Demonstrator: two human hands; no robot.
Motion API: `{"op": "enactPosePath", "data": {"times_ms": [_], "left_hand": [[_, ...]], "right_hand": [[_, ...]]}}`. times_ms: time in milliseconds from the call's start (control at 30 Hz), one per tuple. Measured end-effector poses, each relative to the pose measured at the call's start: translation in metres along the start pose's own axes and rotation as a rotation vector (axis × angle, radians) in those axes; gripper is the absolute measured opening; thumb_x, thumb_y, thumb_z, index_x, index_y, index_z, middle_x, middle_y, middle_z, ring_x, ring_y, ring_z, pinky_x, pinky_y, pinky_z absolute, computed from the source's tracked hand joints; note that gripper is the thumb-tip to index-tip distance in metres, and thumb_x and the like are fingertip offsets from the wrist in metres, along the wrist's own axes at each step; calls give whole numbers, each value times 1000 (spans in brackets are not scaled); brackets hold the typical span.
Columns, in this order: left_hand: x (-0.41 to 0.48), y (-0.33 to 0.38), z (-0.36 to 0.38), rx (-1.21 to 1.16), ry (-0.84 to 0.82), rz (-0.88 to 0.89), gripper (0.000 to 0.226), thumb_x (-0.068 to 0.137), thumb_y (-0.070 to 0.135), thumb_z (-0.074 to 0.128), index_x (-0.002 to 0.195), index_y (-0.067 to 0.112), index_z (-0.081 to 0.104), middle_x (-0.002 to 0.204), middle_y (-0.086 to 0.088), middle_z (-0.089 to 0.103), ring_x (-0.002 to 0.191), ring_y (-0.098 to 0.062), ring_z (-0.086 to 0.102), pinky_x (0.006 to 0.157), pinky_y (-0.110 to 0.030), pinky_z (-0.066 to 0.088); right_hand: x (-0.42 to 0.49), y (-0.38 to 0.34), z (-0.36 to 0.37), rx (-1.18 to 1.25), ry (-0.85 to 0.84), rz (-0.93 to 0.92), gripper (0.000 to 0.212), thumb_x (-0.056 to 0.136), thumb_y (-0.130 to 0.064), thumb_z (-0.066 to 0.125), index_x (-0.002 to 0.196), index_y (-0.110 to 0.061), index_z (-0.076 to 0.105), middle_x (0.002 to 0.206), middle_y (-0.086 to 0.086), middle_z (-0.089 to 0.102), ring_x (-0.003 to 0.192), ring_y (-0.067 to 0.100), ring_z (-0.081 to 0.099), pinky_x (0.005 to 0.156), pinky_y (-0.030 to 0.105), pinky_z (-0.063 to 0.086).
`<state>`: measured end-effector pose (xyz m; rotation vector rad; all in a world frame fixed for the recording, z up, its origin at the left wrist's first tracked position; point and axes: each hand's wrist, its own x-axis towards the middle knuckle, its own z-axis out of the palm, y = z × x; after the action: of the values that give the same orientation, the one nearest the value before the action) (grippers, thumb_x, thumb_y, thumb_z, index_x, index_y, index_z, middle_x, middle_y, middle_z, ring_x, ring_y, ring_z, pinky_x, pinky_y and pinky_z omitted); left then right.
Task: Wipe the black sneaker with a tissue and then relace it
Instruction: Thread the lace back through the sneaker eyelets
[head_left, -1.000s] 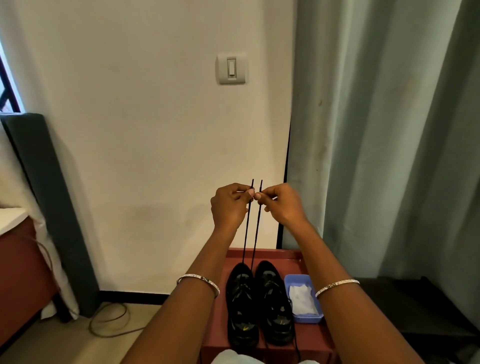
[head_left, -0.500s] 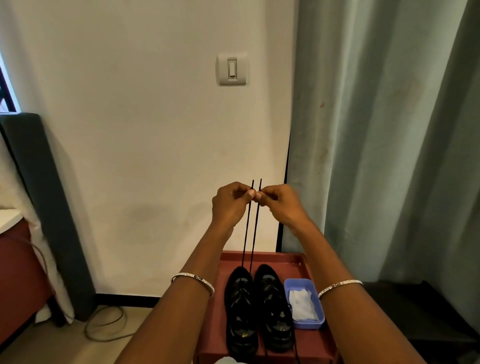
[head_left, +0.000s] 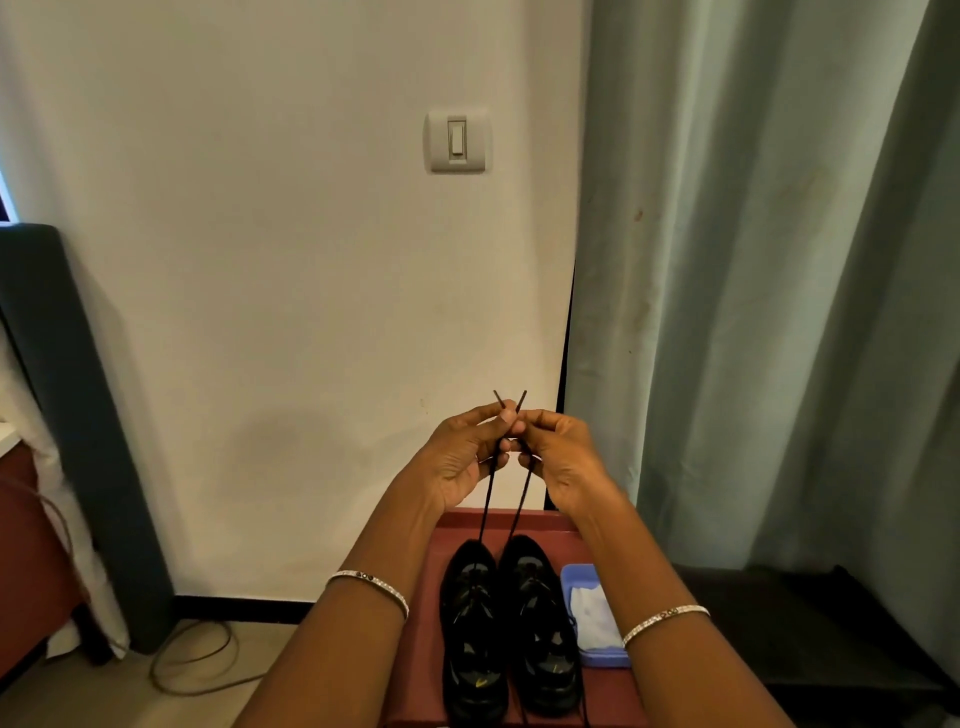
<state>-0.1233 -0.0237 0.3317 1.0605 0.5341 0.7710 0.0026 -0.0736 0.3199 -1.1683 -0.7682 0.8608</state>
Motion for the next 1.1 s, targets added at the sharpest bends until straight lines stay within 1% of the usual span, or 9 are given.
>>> {"op": "enactPosePath", "data": {"times_ms": [233, 367, 500, 667, 767, 833, 900, 1000, 1100], "left_hand": [[2, 2, -5, -40, 50, -87, 3, 89, 13, 69, 87, 11, 71, 75, -2, 73, 58, -7, 61, 65, -22, 50], [3, 1, -5, 25, 116, 2, 4, 86, 11, 72, 89, 9, 71, 76, -5, 73, 57, -8, 62, 63, -21, 52], [3, 0, -4, 282, 208, 159, 20, 80, 15, 80, 96, 4, 74, 86, -13, 76, 61, -14, 65, 65, -26, 54], [3, -6, -3, 688, 262, 502, 9, 80, 16, 80, 85, 10, 77, 72, -1, 76, 58, -11, 70, 59, -20, 54], [1, -11, -6, 945, 217, 699, 6, 85, 13, 73, 88, 16, 78, 76, 6, 76, 66, -4, 70, 69, -17, 53], [2, -15, -10, 1259, 132, 817, 14, 91, 15, 66, 99, 17, 77, 88, 3, 77, 80, -10, 71, 75, -19, 49], [2, -16, -10, 1566, 85, 935, 17, 93, 14, 63, 104, 15, 75, 91, -2, 76, 85, -20, 69, 70, -22, 41], [2, -18, -12, 1731, 81, 1080, 17, 77, 2, 76, 91, 11, 73, 74, -5, 70, 67, -26, 67, 52, -25, 42], [5, -17, -13, 1818, 192, 988, 18, 88, 2, 64, 102, 12, 70, 90, -6, 69, 83, -26, 66, 59, -27, 37]], "right_hand": [[-2, -8, -11, -159, -191, -60, 11, 92, -6, 65, 85, -7, 74, 71, 1, 69, 64, 9, 59, 60, 22, 41], [-6, -3, -16, -74, -241, -41, 20, 96, -20, 62, 94, -5, 75, 86, 8, 72, 77, 14, 65, 66, 24, 46], [-6, 1, -8, -66, -120, -57, 27, 92, -34, 67, 96, -9, 78, 85, 6, 74, 74, 14, 63, 61, 23, 44], [0, 3, -1, -158, 49, -64, 25, 94, -28, 67, 86, -7, 76, 73, 3, 69, 56, 10, 50, 48, 21, 35], [3, 8, 1, -338, 149, -120, 36, 97, -30, 62, 80, 0, 71, 65, 7, 59, 50, 12, 43, 49, 26, 35], [5, 9, -1, -511, 214, -172, 42, 97, -31, 61, 79, 6, 68, 60, 12, 53, 51, 18, 46, 53, 26, 39], [8, 9, -5, -565, 216, -150, 45, 96, -31, 62, 81, 11, 67, 61, 18, 55, 50, 25, 50, 50, 24, 39], [7, 6, -6, -539, 150, -61, 32, 96, -29, 63, 90, 2, 70, 60, 7, 58, 42, 10, 43, 42, 20, 34], [3, 7, -9, -461, 111, -155, 25, 92, -34, 68, 102, -13, 59, 71, 11, 68, 43, 2, 50, 50, 23, 40]]}}
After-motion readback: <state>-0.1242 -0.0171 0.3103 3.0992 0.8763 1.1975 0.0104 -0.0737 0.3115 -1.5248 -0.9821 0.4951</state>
